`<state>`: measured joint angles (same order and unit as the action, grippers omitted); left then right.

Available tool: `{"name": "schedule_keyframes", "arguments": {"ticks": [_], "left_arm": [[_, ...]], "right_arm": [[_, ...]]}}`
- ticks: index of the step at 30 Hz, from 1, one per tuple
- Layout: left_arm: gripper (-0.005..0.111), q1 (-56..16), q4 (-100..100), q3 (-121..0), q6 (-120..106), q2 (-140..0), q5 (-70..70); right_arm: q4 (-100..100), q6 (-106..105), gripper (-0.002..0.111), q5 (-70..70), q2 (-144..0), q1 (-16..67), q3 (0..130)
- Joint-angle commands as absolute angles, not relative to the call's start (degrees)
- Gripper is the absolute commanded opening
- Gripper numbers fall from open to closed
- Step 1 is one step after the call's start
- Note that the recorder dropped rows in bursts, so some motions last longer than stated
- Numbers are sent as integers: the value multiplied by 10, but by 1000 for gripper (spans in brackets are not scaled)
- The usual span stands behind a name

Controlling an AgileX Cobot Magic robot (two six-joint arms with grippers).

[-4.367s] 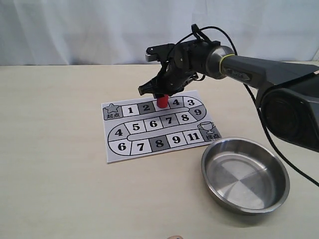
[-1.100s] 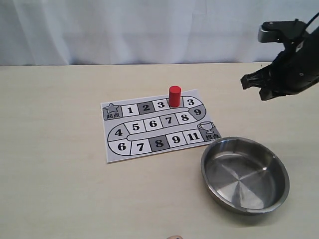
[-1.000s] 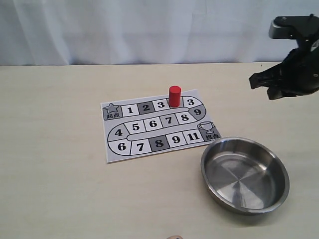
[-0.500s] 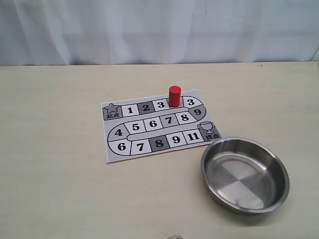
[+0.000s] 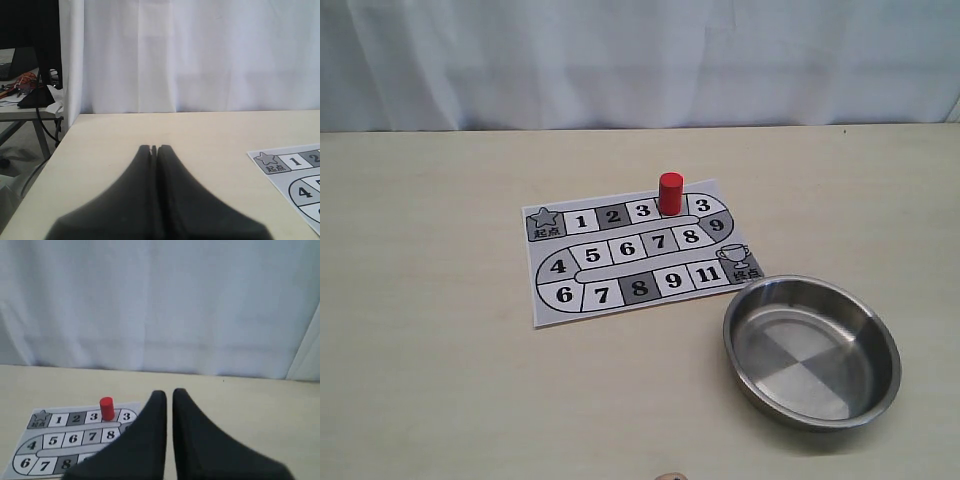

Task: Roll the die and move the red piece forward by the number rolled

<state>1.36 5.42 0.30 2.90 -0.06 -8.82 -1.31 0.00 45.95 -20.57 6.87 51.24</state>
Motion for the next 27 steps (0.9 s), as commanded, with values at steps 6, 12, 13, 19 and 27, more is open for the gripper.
{"name": "schedule_keyframes", "arguments": {"ticks": [6,12,13,19,27], "left_arm": [[0,14,53,0,30,0,-82],[0,14,53,0,30,0,-82],[0,14,53,0,30,0,-82],[0,14,53,0,30,0,-82],[0,14,53,0,30,0,-82]], "right_arm": [[-18,-5,4,471,-40,67,510],[-29,-5,4,523,0,66,519],[-29,-5,4,525,0,52,516],[-22,-5,4,515,0,-26,488],[-19,-5,4,302,0,-28,310]]}}
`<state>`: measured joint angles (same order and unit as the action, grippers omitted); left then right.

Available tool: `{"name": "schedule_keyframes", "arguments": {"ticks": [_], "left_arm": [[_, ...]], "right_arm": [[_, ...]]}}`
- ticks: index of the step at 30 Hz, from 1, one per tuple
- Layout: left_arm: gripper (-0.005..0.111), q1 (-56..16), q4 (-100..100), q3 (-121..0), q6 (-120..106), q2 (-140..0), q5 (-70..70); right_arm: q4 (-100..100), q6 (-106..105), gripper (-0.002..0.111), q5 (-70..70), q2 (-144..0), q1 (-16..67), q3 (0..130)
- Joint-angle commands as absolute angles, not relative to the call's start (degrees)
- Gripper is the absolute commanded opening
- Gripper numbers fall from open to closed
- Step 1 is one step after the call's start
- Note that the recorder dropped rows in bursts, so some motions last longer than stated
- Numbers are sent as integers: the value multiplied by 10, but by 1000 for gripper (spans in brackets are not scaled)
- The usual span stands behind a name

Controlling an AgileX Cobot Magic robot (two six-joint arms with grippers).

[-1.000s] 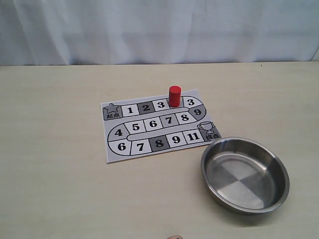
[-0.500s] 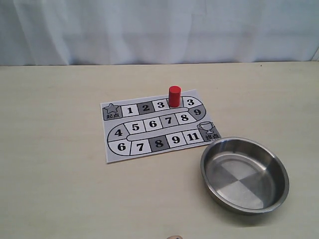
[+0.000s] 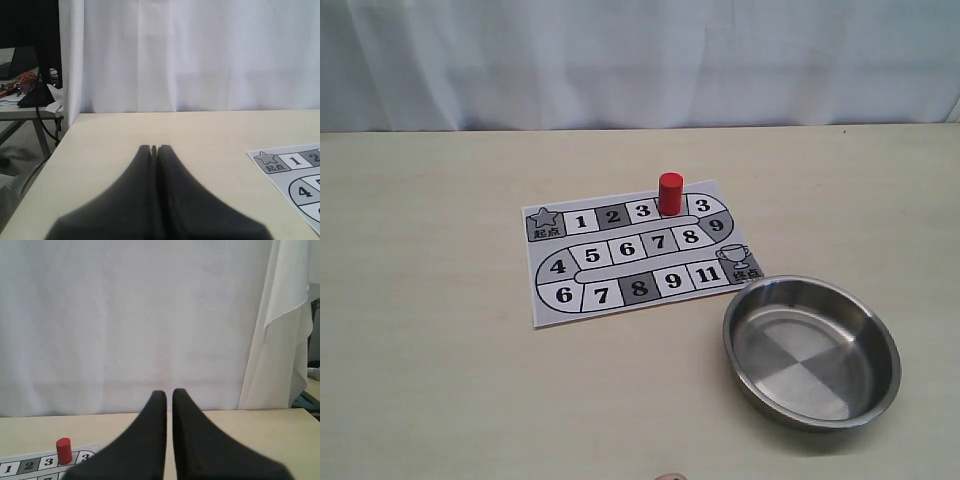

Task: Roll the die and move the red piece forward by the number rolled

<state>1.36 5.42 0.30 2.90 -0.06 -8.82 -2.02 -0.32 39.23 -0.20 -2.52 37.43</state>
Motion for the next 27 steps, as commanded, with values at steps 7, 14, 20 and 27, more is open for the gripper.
{"name": "schedule_keyframes", "arguments": {"ticks": [7,14,20,27], "left_arm": [[0,14,53,0,30,0,-82],[0,14,53,0,30,0,-82],[0,14,53,0,30,0,-82],[0,14,53,0,30,0,-82]], "right_arm": [[-14,-4,4,150,0,-25,163],[51,-3,4,44,0,-25,47],[51,-8,4,40,0,-26,0],[36,-9,4,92,0,-26,0]]}}
